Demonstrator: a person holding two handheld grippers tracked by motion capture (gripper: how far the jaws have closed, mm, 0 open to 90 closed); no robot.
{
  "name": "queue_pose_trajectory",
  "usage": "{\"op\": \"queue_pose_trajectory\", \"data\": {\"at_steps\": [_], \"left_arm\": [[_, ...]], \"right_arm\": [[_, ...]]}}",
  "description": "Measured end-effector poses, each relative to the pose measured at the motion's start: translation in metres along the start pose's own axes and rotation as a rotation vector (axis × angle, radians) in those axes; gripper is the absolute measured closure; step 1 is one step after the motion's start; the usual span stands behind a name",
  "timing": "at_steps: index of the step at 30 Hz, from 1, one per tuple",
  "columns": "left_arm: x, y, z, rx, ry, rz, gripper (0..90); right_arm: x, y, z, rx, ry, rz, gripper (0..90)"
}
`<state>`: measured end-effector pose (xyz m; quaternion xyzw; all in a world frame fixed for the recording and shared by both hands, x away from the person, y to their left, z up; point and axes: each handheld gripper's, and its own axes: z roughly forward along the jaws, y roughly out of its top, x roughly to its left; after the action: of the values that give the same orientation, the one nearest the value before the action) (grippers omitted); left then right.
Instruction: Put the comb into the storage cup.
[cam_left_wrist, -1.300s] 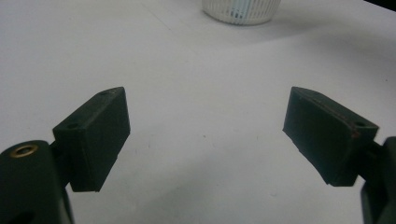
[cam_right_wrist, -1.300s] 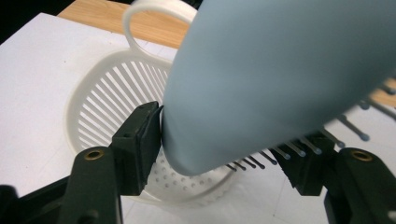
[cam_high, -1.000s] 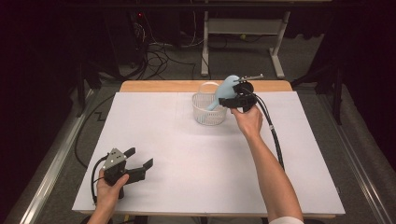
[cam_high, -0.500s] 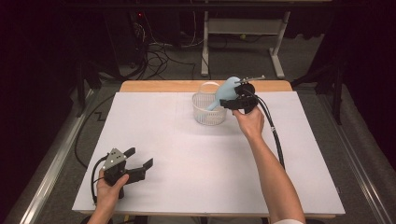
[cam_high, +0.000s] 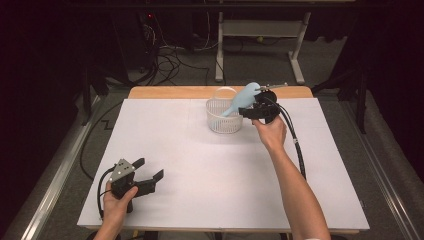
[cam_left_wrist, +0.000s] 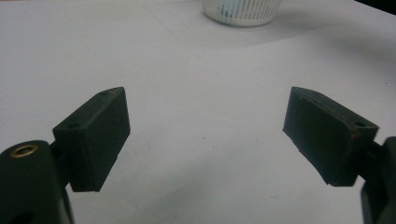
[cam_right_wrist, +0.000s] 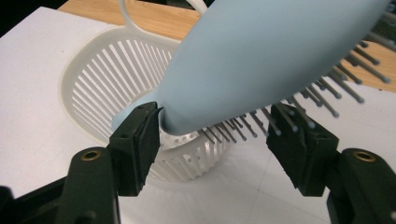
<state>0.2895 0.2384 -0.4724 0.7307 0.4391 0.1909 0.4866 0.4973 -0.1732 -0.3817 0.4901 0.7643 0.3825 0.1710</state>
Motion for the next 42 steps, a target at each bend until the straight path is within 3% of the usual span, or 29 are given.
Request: {"op": "queue_pose_trajectory", "data": {"at_steps": [42], "left_arm": [[-0.001, 0.000, 0.001, -0.002, 0.000, -0.009, 15.5]], "right_arm": [[-0.006, -0.012, -0.035, -0.074, 0.012, -0.028, 36.1]]}}
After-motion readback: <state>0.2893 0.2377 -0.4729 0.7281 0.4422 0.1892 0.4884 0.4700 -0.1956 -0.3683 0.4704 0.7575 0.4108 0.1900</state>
